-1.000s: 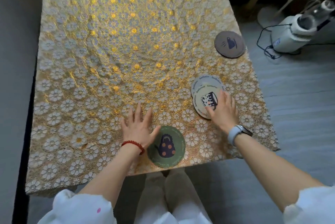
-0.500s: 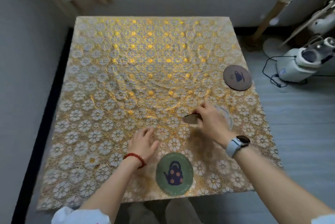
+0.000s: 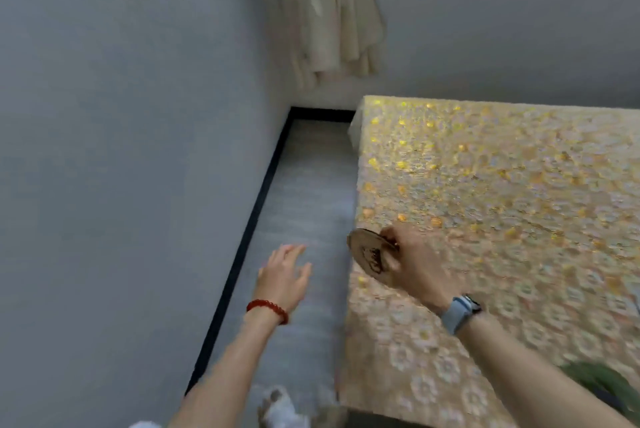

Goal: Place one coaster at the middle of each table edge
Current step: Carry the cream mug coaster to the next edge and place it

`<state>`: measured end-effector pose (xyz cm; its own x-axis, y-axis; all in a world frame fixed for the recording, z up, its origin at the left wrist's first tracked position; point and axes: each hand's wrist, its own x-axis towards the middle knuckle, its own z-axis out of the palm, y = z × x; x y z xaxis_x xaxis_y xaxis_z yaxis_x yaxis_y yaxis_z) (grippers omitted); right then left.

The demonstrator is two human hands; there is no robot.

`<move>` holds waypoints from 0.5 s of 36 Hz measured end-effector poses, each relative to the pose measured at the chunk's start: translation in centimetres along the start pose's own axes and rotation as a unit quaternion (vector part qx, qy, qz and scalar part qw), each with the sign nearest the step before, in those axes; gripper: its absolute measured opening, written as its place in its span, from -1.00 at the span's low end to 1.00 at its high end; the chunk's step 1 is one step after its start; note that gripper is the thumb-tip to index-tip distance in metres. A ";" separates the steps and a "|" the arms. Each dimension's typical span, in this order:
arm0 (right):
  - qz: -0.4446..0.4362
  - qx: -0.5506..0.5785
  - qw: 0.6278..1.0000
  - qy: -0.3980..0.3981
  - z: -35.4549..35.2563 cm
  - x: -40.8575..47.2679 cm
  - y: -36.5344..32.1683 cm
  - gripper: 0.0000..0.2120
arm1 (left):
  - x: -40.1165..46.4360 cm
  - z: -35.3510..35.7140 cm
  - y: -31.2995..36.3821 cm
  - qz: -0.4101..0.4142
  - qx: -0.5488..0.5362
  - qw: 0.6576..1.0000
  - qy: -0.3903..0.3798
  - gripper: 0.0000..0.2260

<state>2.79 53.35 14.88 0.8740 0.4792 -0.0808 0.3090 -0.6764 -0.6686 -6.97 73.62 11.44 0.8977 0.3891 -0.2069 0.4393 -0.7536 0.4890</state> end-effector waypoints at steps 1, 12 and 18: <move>0.012 0.010 1.000 0.009 1.8 0.5 -1.9 -0.75 | 0.3 -1.8 -2.1 0.009 0.007 1.000 0.001 -0.66; 0.104 0.148 0.983 0.016 11.4 7.9 -15.3 -0.81 | 6.2 -14.8 -15.3 0.018 0.014 1.000 -0.012 -0.64; 0.172 0.191 0.965 0.052 11.2 10.9 -13.2 -0.85 | 11.5 -13.6 -14.0 0.067 -0.014 0.994 -0.084 -0.64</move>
<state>4.03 73.77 14.56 0.9394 0.1910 -0.2847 -0.1489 -0.5207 -0.8406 -3.26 95.90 13.76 0.9424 0.1906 -0.2749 0.3159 -0.7771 0.5444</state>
